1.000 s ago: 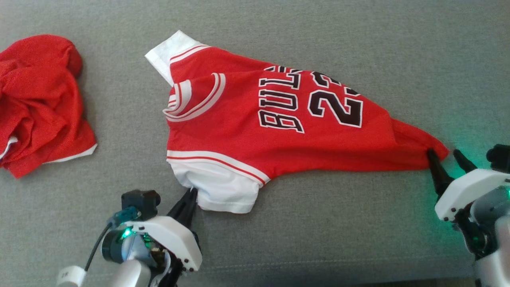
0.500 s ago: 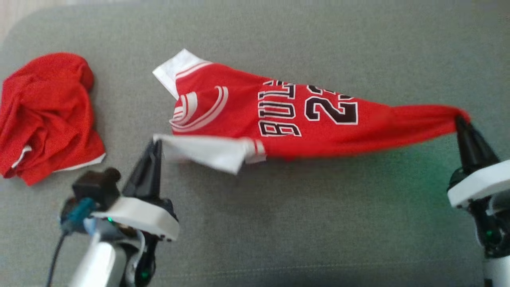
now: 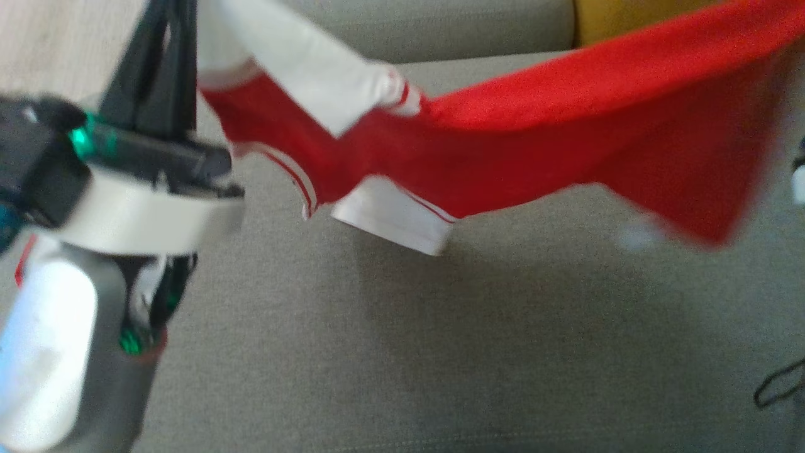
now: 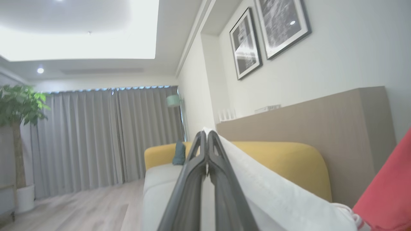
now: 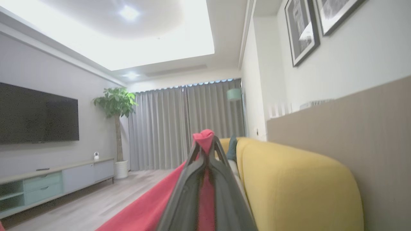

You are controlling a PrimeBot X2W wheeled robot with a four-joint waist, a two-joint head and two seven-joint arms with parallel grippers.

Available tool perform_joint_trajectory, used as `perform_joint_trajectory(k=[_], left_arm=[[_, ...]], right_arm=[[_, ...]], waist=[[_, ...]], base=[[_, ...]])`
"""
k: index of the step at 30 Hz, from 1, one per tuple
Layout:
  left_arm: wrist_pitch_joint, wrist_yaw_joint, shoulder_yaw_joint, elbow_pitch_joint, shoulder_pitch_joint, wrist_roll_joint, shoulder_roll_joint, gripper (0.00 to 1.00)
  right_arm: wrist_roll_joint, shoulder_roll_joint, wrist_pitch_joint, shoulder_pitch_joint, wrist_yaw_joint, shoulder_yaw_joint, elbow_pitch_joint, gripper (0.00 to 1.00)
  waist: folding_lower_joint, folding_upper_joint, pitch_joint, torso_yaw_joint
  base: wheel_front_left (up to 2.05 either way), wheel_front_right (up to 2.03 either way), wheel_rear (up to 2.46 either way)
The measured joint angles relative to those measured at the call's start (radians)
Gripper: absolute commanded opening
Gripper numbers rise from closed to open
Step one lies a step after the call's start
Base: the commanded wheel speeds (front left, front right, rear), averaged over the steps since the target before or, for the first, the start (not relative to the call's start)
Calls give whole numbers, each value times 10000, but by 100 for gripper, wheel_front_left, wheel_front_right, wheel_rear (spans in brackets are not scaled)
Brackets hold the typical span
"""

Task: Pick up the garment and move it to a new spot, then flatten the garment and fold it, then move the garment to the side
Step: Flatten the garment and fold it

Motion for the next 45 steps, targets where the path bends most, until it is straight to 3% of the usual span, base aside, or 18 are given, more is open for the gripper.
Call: perform_joint_trajectory(k=[7,18,22,25,28,34,39,45], left_arm=[[389,-445,-56,410,-2106,-82,-58,0],[98,-1137,-428,3388,-3674,-623,-644,0],[-516,-1398,-497,5214,-4854,-623,-882,0],[-1294,-1662,-499,7463,-6256,-602,-1053,0],[-1866,-1691,-401,9108,-7264,-451,-1078,0],[-2556,-1680,-198,11118,-9244,-313,-1342,0],[-2663,-1753,-73,12489,-9590,-449,-1802,0],[-2732,-1793,136,14050,-8626,-955,-2255,0]], right_arm=[[-311,54,255,-1045,0,-73,-284,0],[-111,242,293,-1797,0,194,1304,0],[94,242,-151,-2728,0,493,2909,0],[257,270,-1032,-4136,0,1127,4897,0],[447,360,-1985,-5333,0,1697,6506,0],[897,380,-3960,-7355,0,2869,9380,0],[1321,401,-4558,-8189,0,4098,11438,0],[1741,393,-4684,-8333,0,5097,13486,0]], waist=[[0,0,-303,-30],[0,0,42,-111],[0,0,349,-203],[1,0,656,-358],[1,0,772,-563],[1,0,1295,-702],[2,0,1962,-564],[3,-1,2908,-248]], base=[[0,0,0],[0,0,0],[0,0,0],[0,0,0],[0,0,0],[0,0,0],[0,0,0],[0,0,0]])
